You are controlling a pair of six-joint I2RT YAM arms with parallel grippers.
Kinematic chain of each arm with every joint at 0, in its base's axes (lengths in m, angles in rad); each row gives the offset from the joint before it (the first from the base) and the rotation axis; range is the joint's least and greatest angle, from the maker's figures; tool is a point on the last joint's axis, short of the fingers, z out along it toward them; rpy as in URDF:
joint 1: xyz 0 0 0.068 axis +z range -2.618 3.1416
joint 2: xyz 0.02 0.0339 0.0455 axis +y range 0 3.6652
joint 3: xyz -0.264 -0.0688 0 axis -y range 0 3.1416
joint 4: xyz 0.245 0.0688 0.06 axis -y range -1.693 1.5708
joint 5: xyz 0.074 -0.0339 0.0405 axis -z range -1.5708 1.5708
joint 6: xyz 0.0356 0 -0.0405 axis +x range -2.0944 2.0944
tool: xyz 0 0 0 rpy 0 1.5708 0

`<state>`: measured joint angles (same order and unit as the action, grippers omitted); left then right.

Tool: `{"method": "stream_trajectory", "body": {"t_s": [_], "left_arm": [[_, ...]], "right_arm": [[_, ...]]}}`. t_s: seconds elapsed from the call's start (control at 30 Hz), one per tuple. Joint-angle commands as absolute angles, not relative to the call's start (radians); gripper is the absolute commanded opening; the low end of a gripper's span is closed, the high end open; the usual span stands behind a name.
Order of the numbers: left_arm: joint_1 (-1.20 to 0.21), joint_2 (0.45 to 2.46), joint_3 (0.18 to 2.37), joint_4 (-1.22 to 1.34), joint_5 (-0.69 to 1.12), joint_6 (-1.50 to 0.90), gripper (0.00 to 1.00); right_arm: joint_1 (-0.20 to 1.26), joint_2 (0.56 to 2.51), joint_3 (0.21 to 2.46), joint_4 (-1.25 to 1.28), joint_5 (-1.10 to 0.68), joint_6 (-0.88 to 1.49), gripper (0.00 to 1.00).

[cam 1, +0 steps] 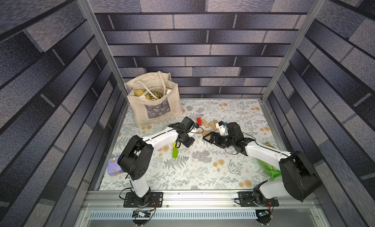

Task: Assemble the letter k with building blocks
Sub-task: Assemble the building block at the center of the board.

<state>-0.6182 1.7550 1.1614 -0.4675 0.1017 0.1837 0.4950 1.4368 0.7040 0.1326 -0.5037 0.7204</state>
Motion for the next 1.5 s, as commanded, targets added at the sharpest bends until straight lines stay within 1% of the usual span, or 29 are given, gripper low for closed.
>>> {"method": "stream_trajectory", "body": {"t_s": [0.0,0.1,0.27,0.43,0.63,0.73,0.83,0.87,0.9,1.0,1.1,1.47], "left_arm": [[-0.616,1.795,1.209,-0.469,0.1,0.181,0.53],[-0.619,1.824,1.237,-0.462,0.103,0.177,0.54],[-0.619,1.875,1.291,-0.469,0.058,0.164,0.58],[-0.62,1.926,1.338,-0.487,0.058,0.158,0.57],[-0.616,1.958,1.372,-0.499,0.036,0.149,0.52],[-0.617,1.961,1.379,-0.505,0.037,0.154,0.48],[-0.616,1.96,1.374,-0.509,0.04,0.164,0.41],[-0.616,1.961,1.374,-0.514,0.041,0.17,0.37],[-0.617,1.96,1.374,-0.518,0.041,0.173,0.36],[-0.615,1.954,1.371,-0.535,0.053,0.188,0.36],[-0.614,1.947,1.366,-0.536,0.059,0.199,0.33],[-0.608,1.928,1.409,-0.626,0.081,0.301,0.3]], "right_arm": [[0.489,1.442,0.714,0.15,-0.515,0.706,1.0],[0.489,1.441,0.707,0.152,-0.515,0.706,1.0],[0.489,1.44,0.704,0.152,-0.515,0.703,1.0],[0.489,1.448,0.704,0.154,-0.519,0.698,1.0],[0.489,1.446,0.705,0.15,-0.518,0.695,1.0],[0.489,1.45,0.703,0.15,-0.518,0.694,1.0],[0.489,1.452,0.703,0.152,-0.518,0.695,1.0],[0.489,1.453,0.703,0.152,-0.517,0.695,1.0],[0.489,1.452,0.704,0.152,-0.519,0.695,1.0],[0.49,1.45,0.704,0.152,-0.517,0.696,1.0],[0.49,1.452,0.701,0.155,-0.514,0.699,1.0],[0.489,1.452,0.7,0.158,-0.503,0.71,1.0]]}}
